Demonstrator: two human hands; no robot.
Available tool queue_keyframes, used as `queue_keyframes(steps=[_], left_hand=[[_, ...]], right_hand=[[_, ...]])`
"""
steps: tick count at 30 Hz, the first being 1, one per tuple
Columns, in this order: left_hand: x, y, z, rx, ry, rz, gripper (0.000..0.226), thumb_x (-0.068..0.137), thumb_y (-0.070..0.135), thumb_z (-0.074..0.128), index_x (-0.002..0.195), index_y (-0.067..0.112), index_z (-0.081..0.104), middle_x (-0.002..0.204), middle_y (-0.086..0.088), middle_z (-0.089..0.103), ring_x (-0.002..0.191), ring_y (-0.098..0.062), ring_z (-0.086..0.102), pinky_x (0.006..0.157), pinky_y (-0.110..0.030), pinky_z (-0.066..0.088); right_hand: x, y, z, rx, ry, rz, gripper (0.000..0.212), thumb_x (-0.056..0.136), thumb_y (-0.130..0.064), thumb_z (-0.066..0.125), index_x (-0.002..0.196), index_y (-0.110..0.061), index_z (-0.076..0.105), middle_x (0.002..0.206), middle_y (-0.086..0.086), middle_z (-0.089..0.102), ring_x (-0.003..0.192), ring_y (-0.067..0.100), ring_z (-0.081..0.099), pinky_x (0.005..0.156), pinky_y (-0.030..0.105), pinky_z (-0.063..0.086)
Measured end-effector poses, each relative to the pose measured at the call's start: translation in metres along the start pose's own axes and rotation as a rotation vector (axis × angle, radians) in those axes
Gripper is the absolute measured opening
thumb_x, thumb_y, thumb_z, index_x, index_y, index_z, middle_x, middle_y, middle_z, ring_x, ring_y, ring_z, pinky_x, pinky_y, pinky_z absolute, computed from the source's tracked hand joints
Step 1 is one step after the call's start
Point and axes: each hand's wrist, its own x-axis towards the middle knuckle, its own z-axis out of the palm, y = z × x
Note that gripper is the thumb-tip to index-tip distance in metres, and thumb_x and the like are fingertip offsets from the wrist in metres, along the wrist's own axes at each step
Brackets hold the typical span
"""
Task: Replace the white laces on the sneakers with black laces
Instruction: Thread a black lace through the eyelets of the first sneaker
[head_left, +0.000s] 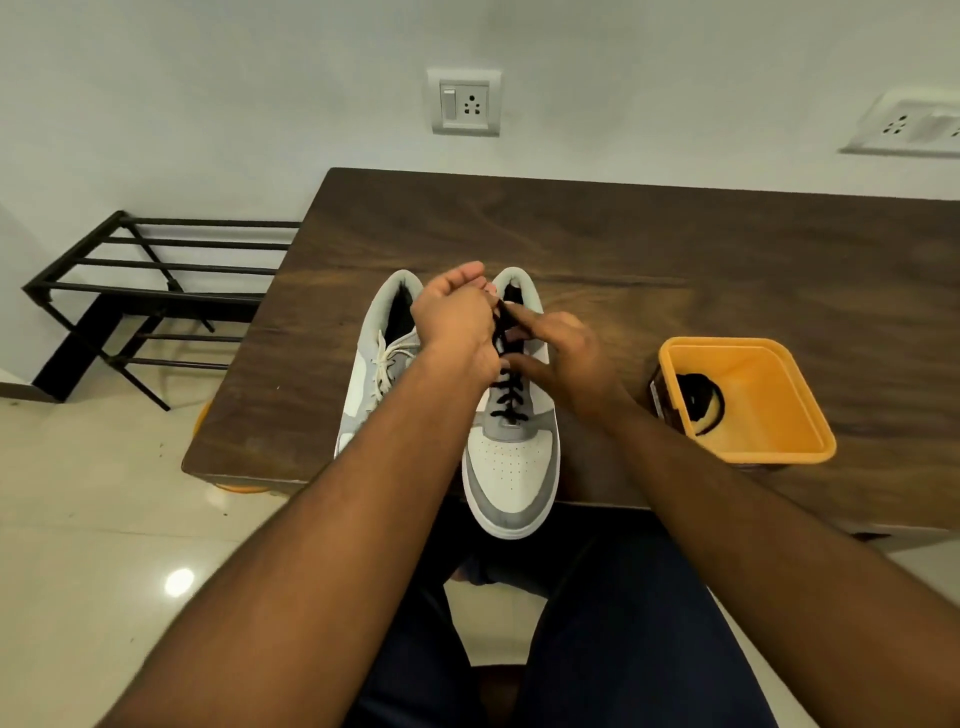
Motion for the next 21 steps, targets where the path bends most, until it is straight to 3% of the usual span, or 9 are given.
queue_keyframes(steps=[2, 4, 8, 11, 14, 18, 21], left_hand=[[0.008, 0.003, 0.008, -0.005, -0.016, 0.0, 0.03, 0.093, -0.016, 0.046, 0.099, 0.009, 0.061, 0.095, -0.007, 0.061, 0.084, -0.014, 0.061, 0.061, -0.019, 0.051], [0.015, 0.004, 0.011, 0.006, -0.061, -0.007, 0.029, 0.093, -0.015, 0.045, 0.099, 0.008, 0.061, 0.092, -0.008, 0.06, 0.081, -0.015, 0.06, 0.063, -0.021, 0.052], [0.03, 0.004, 0.006, 0.315, -0.181, 0.077, 0.024, 0.094, -0.006, 0.05, 0.106, 0.009, 0.065, 0.094, -0.005, 0.064, 0.08, -0.013, 0.061, 0.068, -0.021, 0.053], [0.027, 0.005, -0.009, 0.627, -0.107, 0.344, 0.02, 0.093, 0.003, 0.056, 0.106, 0.013, 0.067, 0.094, 0.005, 0.066, 0.087, -0.007, 0.061, 0.076, -0.016, 0.05], [0.004, -0.005, -0.041, 0.875, -0.093, 0.527, 0.008, 0.09, 0.014, 0.063, 0.096, 0.018, 0.064, 0.082, 0.007, 0.064, 0.074, -0.002, 0.06, 0.063, -0.014, 0.046], [-0.012, -0.035, -0.077, 1.246, -0.296, 0.378, 0.022, 0.081, 0.037, 0.077, 0.094, 0.025, 0.063, 0.072, 0.01, 0.058, 0.063, -0.004, 0.057, 0.057, -0.024, 0.041], [-0.014, -0.045, -0.081, 1.232, -0.274, 0.447, 0.011, 0.086, 0.028, 0.073, 0.09, 0.024, 0.064, 0.068, 0.01, 0.058, 0.064, -0.011, 0.057, 0.057, -0.027, 0.043]], right_hand=[[0.005, -0.009, 0.004, 0.179, 0.077, 0.078, 0.051, 0.081, -0.015, 0.074, 0.13, -0.011, 0.058, 0.1, -0.001, 0.07, 0.093, 0.009, 0.062, 0.084, 0.009, 0.043], [0.005, -0.013, 0.011, 0.335, 0.094, 0.175, 0.035, 0.081, -0.007, 0.072, 0.113, -0.017, 0.061, 0.094, -0.009, 0.066, 0.084, 0.0, 0.061, 0.077, 0.009, 0.044], [0.004, -0.009, 0.018, 0.132, 0.17, 0.195, 0.008, 0.085, -0.015, 0.07, 0.092, -0.014, 0.071, 0.088, 0.0, 0.068, 0.082, 0.009, 0.055, 0.071, 0.007, 0.036], [0.01, -0.006, 0.022, -0.042, 0.107, 0.168, 0.013, 0.087, -0.018, 0.062, 0.087, -0.014, 0.074, 0.088, -0.002, 0.063, 0.086, 0.014, 0.052, 0.075, 0.02, 0.037], [0.018, -0.002, 0.024, -0.074, 0.005, 0.253, 0.026, 0.086, -0.031, 0.053, 0.07, -0.018, 0.068, 0.085, -0.007, 0.059, 0.089, 0.017, 0.053, 0.079, 0.027, 0.036], [0.021, 0.006, 0.015, -0.143, -0.173, 0.249, 0.038, 0.091, -0.047, 0.039, 0.074, -0.023, 0.063, 0.087, -0.011, 0.063, 0.098, 0.016, 0.05, 0.095, 0.045, 0.037], [0.028, 0.006, 0.006, -0.102, -0.181, 0.296, 0.057, 0.081, -0.065, 0.036, 0.08, -0.019, 0.07, 0.092, -0.006, 0.067, 0.096, 0.02, 0.057, 0.091, 0.05, 0.044]])
